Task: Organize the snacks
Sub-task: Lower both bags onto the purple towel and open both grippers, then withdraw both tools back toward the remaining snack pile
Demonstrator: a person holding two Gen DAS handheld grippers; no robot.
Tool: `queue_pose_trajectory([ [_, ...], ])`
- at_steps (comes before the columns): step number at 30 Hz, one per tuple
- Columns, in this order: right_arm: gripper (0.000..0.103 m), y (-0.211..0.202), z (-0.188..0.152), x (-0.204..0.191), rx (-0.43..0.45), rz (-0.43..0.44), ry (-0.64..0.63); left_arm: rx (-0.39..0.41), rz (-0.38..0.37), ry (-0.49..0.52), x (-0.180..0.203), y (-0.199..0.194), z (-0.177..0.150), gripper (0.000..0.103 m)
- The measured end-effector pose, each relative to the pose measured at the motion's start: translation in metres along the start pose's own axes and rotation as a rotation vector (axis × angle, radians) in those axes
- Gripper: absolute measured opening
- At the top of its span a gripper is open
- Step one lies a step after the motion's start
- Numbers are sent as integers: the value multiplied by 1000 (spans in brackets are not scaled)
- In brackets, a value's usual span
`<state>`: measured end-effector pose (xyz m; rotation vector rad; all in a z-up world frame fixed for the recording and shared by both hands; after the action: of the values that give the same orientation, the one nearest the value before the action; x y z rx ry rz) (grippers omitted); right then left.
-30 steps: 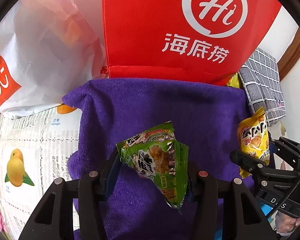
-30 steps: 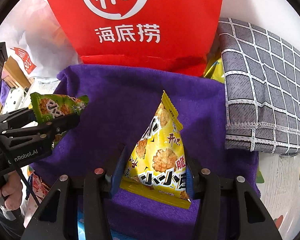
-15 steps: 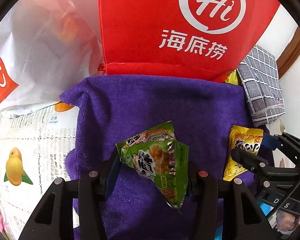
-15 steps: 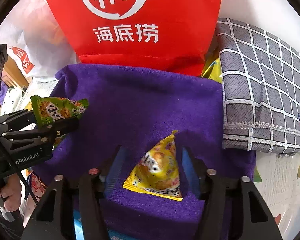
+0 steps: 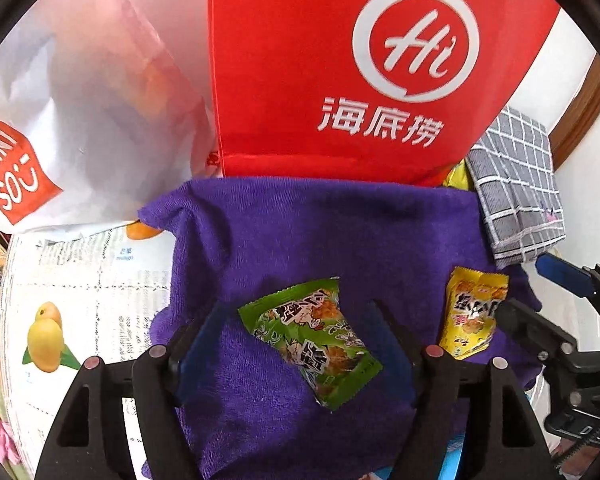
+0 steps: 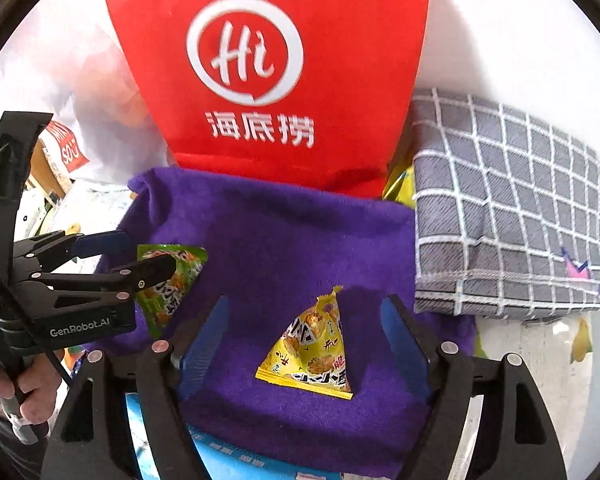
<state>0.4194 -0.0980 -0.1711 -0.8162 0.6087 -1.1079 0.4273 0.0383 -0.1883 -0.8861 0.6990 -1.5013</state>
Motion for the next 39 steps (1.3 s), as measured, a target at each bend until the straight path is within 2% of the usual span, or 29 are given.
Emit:
queue_pose_trajectory([
  [4, 87, -24, 5, 0, 77, 5, 20, 14, 11, 2, -1, -8, 2, 72],
  [8, 87, -46, 10, -4, 158, 43, 30, 34, -3, 12, 1, -21, 3, 72],
  [11, 87, -59, 8, -11, 189, 29, 23, 63, 0, 29, 6, -36, 4, 72],
  [16, 87, -84, -11, -18, 205, -51, -22, 99, -33, 55, 16, -57, 4, 72],
  [19, 87, -102, -27, -16, 207, -77, -4, 113, -55, 68, 26, -70, 3, 72],
  [22, 87, -122, -46, -11, 196, -56, 35, 121, -106, 84, 36, -86, 0, 72],
  [24, 87, -136, -59, -9, 189, -32, 61, 145, -107, 101, 42, -99, -3, 72],
  [29, 87, -159, -94, 0, 155, -48, 145, 174, -143, 101, 45, -131, -18, 72],
  [33, 87, -169, -119, 5, 170, -61, 188, 148, -144, 95, 36, -137, -40, 72],
  [34, 86, -171, -126, 5, 172, -69, 196, 143, -137, 93, 33, -139, -45, 72],
  [36, 77, -171, -134, 6, 174, -71, 207, 134, -119, 83, 25, -140, -56, 73],
  [39, 70, -165, -150, 2, 156, -65, 218, 120, -106, 64, 13, -138, -71, 78],
])
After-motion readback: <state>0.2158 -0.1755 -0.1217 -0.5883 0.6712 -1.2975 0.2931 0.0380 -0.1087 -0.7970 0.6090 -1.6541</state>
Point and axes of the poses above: each gripper's, at about its wrist camera, not at the fingertips, and y roughly the way its jaws point, x to its right, z to its top, the point moved 6 cm from there along y, roughly the way its jaws point, and after that the axes turned 3 degrees about x, right-handed, at the moved point
